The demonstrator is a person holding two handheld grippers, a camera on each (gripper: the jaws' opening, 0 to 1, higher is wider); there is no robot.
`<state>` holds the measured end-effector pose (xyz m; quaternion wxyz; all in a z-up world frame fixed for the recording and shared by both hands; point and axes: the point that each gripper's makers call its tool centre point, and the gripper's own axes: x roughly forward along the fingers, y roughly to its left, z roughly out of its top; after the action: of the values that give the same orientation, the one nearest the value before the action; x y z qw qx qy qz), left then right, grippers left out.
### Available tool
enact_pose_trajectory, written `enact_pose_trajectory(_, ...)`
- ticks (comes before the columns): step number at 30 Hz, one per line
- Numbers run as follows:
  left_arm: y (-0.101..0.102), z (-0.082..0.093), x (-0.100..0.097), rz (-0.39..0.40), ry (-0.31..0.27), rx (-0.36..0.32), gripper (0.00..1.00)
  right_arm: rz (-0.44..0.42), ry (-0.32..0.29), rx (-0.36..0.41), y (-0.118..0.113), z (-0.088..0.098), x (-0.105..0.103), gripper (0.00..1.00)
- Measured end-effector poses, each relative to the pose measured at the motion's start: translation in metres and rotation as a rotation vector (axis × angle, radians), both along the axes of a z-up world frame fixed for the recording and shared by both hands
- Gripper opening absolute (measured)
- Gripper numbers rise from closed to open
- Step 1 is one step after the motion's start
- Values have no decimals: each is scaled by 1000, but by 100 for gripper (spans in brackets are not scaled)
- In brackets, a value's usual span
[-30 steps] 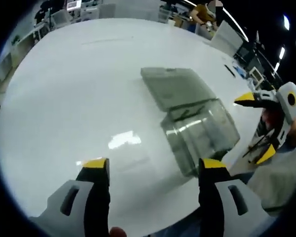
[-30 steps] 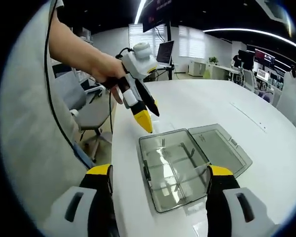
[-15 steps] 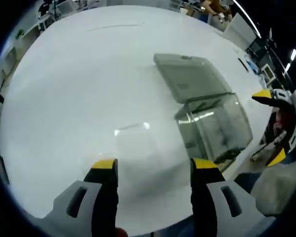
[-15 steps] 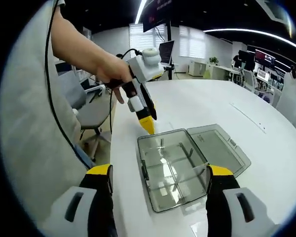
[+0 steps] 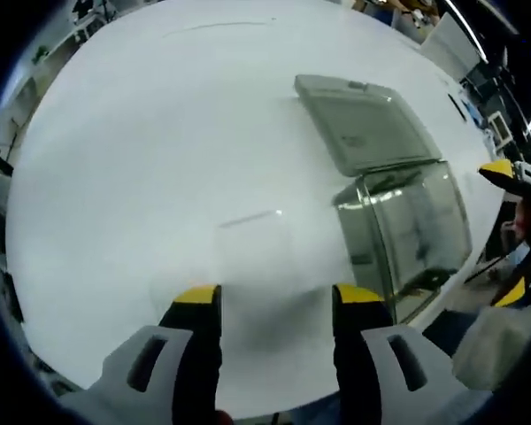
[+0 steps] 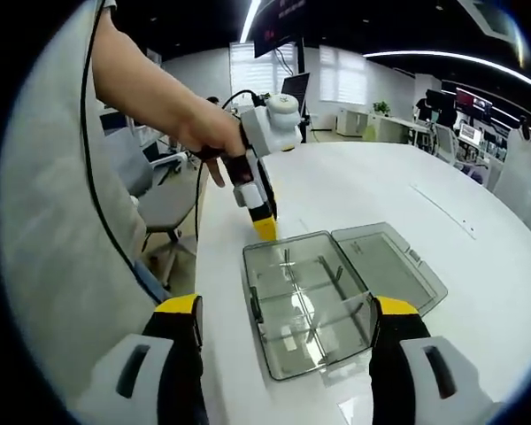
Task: Insert the divider into the dual guide fixture by aligning both edges with the guide slots and pushing it downward to the bottom, including one-sided entry, uneven engagement, binding, and posture correction.
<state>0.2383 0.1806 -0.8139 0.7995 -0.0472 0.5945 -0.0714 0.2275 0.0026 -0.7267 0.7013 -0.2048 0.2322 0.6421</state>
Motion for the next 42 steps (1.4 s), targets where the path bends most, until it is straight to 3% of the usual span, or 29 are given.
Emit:
enact_pose_trajectory(16, 1, -4, 3, 66, 74, 54, 44, -6, 1, 5, -5, 0, 1, 75)
enact_pose_trajectory(36, 2, -3, 0, 88, 135, 184, 38, 1, -1, 6, -6, 0, 3, 75)
enact_pose_trajectory(42, 3, -3, -1, 107, 158, 186, 38, 3, -2, 6, -5, 0, 6, 75)
